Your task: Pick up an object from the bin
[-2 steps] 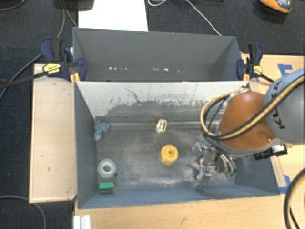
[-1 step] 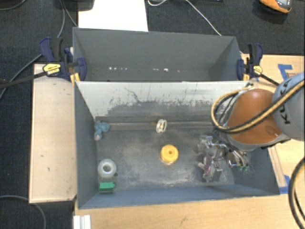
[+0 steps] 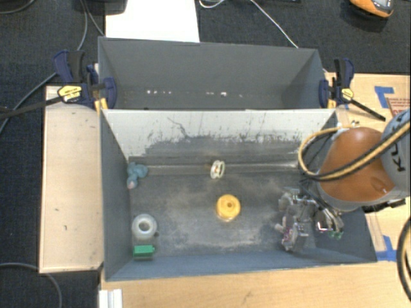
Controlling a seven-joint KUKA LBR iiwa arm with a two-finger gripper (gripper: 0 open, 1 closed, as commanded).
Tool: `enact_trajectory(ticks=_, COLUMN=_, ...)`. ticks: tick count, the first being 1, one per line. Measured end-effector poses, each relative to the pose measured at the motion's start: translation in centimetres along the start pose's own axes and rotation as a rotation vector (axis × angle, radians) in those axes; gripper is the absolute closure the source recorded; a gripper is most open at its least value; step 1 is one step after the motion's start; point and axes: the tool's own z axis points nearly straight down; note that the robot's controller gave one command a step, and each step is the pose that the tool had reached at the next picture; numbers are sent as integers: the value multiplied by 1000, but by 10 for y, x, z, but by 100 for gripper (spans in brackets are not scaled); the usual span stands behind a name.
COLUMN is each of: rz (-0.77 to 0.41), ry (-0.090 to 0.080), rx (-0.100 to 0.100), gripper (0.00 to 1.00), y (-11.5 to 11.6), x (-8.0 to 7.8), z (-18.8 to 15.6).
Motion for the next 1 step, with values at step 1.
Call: enact_trajectory(ticks=1, rz=-46, ry=-6, rx=4, gripper=0, y=-29, x=6, z=-1)
